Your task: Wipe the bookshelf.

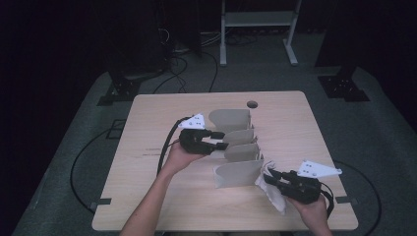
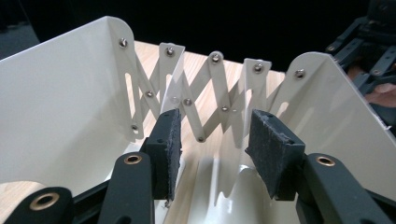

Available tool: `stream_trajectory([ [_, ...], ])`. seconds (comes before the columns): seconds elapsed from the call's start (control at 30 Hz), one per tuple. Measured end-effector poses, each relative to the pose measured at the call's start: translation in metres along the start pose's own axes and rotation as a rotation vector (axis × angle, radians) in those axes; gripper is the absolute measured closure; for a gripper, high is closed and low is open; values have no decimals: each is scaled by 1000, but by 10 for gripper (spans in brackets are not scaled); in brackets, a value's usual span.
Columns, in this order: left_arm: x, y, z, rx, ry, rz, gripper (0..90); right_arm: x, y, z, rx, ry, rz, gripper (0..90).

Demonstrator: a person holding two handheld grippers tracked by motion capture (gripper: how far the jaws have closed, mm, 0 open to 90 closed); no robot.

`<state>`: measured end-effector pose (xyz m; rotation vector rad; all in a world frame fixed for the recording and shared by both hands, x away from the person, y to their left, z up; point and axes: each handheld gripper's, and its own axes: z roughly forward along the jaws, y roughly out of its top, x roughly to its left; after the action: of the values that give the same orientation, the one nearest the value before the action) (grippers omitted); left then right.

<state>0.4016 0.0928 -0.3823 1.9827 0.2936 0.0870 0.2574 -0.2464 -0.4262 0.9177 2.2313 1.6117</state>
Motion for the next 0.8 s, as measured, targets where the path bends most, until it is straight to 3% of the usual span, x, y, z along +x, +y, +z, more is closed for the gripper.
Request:
stream_trajectory([
  [0.57,13,-1,10,-4,0,5,551,4,0,1,6,7,-9,732],
  [0.8,18,-5,17,22,-7,2,571,6,1,2,5,10,-8,732],
])
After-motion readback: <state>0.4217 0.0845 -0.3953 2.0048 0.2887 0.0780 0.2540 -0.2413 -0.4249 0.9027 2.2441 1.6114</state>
